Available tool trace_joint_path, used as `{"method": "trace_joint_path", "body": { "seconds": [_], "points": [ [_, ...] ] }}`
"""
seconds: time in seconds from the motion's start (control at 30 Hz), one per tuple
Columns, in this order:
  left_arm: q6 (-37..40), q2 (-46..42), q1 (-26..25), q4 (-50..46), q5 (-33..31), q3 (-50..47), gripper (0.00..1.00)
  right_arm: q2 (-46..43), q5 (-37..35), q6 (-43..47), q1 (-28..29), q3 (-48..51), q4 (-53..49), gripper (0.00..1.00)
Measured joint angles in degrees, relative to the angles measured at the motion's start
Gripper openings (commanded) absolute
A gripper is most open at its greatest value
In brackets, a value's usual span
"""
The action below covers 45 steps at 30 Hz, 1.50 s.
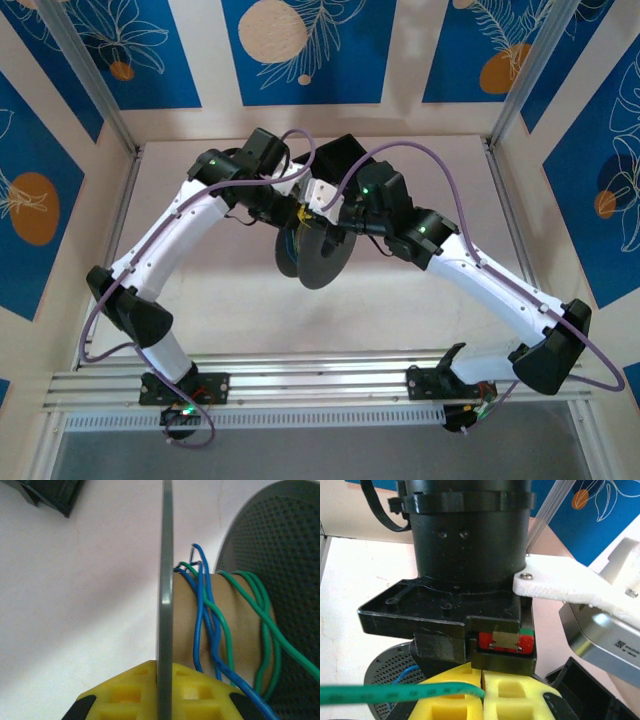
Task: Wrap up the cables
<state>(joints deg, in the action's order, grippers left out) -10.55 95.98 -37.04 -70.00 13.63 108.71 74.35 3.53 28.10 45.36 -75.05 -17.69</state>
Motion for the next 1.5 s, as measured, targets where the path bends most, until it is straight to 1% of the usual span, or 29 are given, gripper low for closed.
{"method": "trace_joint_path", "body": {
  "seconds": [0.23,0.3,0.5,0.57,0.63,0.67,0.7,0.93,1.1,1.2,1.33,1.5],
  "points": [
    [0.0,0.0,0.0,0.2,-0.5,0.7,0.00,0.1,-1.1,1.0,0.2,-0.8,-0.4,0.01],
    [0.0,0.0,0.0,0.2,-0.5,0.7,0.00,0.1,-1.1,1.0,0.2,-0.9,-0.5,0.06],
    [0.0,-0.2,0.0,0.5,-0.2,0.7,0.00,0.5,-1.1,0.8,0.2,-2.3,-1.8,0.07],
    [0.0,-0.3,0.0,0.5,-0.2,0.8,0.00,0.6,-1.0,0.8,0.2,-2.6,-2.0,0.10],
    [0.0,-0.3,0.0,0.5,-0.2,0.8,0.00,0.6,-1.0,0.8,0.2,-2.6,-2.2,0.10],
    [0.0,-0.3,0.0,0.5,-0.2,0.8,0.00,0.6,-1.0,0.8,0.2,-2.6,-2.1,0.02],
    [-0.1,-0.3,0.0,0.5,-0.2,0.8,0.00,0.6,-0.9,0.7,0.2,-2.6,-2.2,0.00],
    [-0.5,-0.3,0.0,0.5,-0.3,0.9,0.00,0.6,-1.0,1.1,0.7,-2.6,-2.3,0.00],
    [-0.5,-0.9,0.0,-0.2,-1.6,0.9,0.00,0.6,-4.4,5.5,2.7,-2.7,-2.9,0.01],
    [-0.7,-1.7,0.0,0.7,-1.9,0.5,0.00,0.8,-5.1,6.2,3.1,-3.8,-3.5,0.22],
    [-2.9,-4.8,0.2,6.7,-1.9,-2.3,0.00,1.4,-3.7,3.9,3.7,-7.1,-6.1,0.33],
    [-4.0,-10.8,0.1,16.0,-2.6,-8.1,0.00,1.4,0.6,-0.5,4.1,-9.5,-6.0,0.47]
  ]
}}
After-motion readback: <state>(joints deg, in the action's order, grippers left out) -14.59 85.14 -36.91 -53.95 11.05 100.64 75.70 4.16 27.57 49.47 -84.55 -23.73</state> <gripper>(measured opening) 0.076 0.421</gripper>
